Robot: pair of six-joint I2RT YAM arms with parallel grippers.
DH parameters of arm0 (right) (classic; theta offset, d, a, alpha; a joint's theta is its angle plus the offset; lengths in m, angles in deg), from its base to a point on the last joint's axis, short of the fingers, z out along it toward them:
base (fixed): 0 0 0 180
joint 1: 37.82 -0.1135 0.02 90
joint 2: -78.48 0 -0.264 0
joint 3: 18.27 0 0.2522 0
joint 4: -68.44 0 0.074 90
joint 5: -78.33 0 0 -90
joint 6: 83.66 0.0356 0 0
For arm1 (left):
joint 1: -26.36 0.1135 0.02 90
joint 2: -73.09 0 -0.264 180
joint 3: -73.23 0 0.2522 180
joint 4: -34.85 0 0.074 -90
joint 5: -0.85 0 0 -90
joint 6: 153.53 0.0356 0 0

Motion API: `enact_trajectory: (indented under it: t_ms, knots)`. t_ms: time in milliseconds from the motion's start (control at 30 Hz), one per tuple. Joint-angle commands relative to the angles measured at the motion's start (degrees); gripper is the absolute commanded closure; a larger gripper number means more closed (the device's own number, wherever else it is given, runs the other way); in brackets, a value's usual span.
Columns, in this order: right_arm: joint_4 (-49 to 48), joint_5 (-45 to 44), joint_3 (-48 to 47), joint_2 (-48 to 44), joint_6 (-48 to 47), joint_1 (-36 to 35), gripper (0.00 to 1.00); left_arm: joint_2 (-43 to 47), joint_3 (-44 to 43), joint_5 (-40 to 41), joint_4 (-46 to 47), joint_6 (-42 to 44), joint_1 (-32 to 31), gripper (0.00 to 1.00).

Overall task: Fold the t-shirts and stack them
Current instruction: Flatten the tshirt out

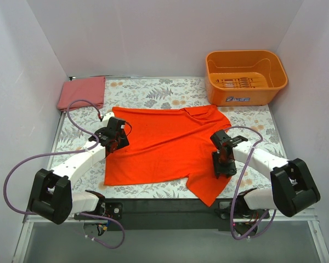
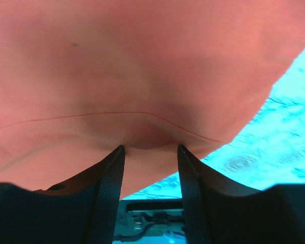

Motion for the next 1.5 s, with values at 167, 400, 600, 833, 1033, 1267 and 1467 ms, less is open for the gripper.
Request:
enact_trajectory:
  t_ms: [167,400,600,833,1033,1267,1467]
  knots:
    - [7.50,-6.49,-2.97,0.26,-1.13,-0.03,0.46,1.34,-0.19,1.49,-0.73,-0.33,1.67,0.54]
    - [5.83,2.65,-7.90,-8.43,-1.41,-6.50,0.48,0.64,-0.19,1.31,-0.73,-0.42,1.76,0.54]
    - [-1.28,6.08,-6.85,-6.52,2.72,-18.29,0.58,0.38,-0.02,1.49,-0.29,-0.51,1.76,0.54]
    - [-6.65,5.37,-5.00,0.60,6.07,-26.04,0.67,-0.06,-0.02,2.10,-0.11,-0.16,1.76,0.54]
    - [-6.48,10.02,-2.45,4.91,6.69,-27.71,0.67,0.02,0.07,2.80,-0.29,-0.16,1.85,0.54]
    - [-1.75,14.96,-1.13,2.37,7.13,-27.98,0.65,-0.59,0.07,3.42,-0.55,-0.25,1.85,0.54]
    - [4.41,13.56,-5.70,1.49,3.97,-27.45,0.60,-2.00,-0.28,3.07,-0.64,-0.33,2.46,0.54]
